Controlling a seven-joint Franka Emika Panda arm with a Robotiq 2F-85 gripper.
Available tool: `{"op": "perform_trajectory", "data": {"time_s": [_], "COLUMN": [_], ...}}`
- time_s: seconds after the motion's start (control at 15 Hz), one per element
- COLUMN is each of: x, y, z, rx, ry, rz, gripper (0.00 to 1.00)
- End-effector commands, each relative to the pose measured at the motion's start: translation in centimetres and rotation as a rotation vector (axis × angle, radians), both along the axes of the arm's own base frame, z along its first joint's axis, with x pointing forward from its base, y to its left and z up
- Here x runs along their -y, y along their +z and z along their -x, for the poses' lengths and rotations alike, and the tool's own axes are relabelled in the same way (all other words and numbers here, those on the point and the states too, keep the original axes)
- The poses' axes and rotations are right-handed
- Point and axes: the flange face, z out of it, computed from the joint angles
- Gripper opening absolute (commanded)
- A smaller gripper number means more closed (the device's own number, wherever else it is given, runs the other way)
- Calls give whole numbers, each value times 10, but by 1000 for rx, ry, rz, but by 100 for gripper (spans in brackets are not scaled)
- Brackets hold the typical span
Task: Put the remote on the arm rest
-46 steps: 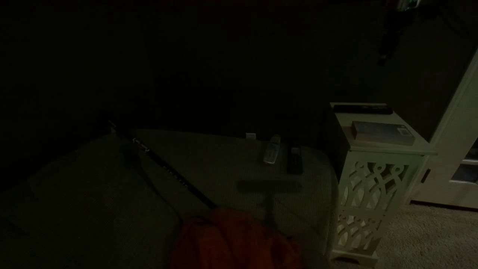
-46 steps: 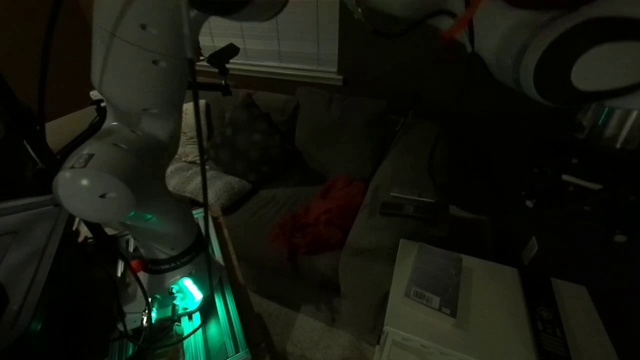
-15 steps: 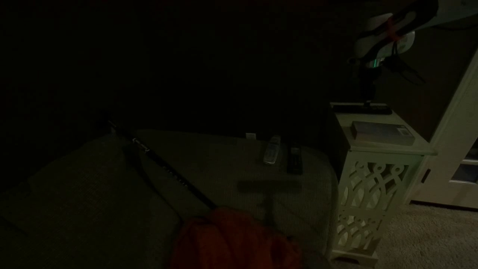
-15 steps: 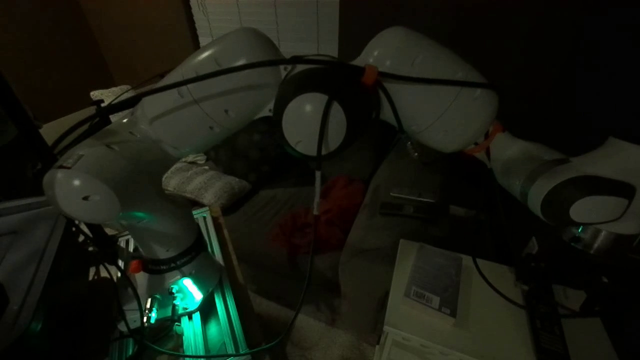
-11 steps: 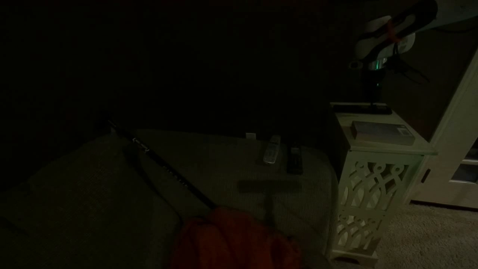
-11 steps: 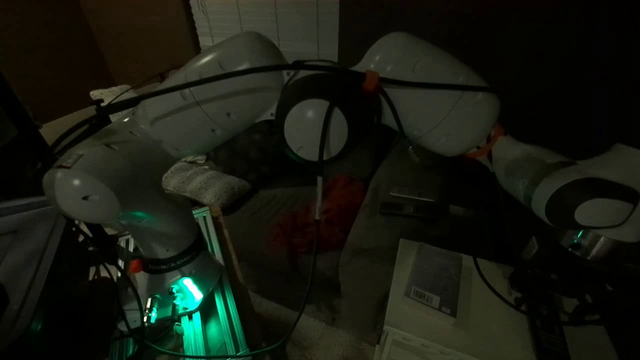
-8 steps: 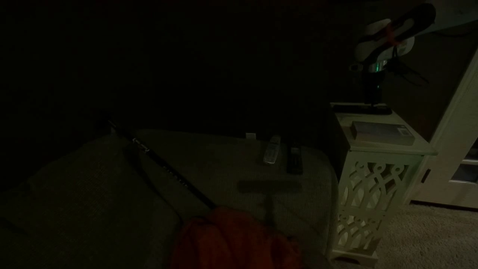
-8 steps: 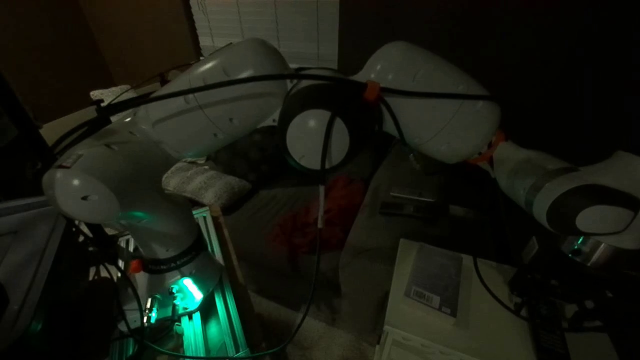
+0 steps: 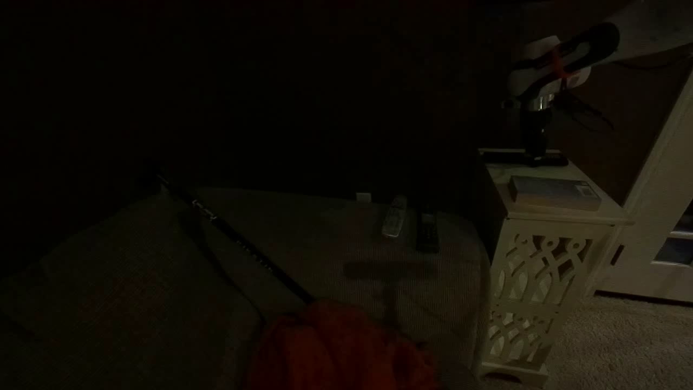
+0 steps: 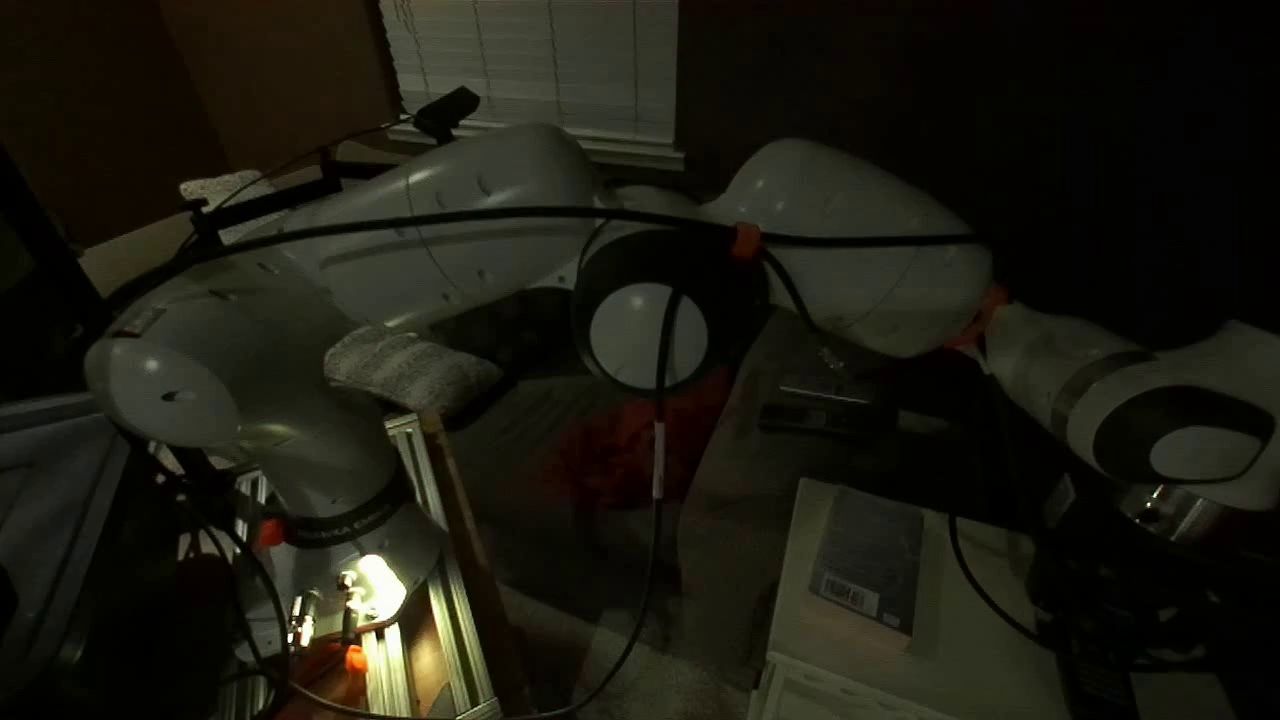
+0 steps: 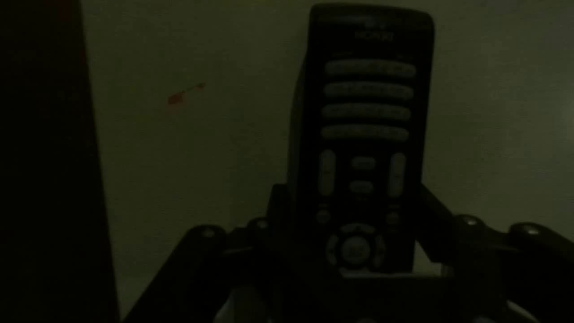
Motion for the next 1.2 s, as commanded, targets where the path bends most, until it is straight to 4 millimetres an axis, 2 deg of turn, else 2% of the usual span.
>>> {"op": "perform_trajectory", "data": {"time_s": [0.0,0.27,0.47,0.6,0.8,1.07,1.13], "x": [3,-6,-32,-60,-118,-191,-197], "y": [8,20,38,52,74,77,75], "z": [-7,-7,-13,-26,-44,-59,-58], "rx": [13,-18,-35,-38,-71,-130,-157], "ry": [-9,-33,-9,39,107,213,255], "rz": [-4,-15,-70,-91,-138,-189,-185], "gripper": [38,35,35,35,35,35,35]}}
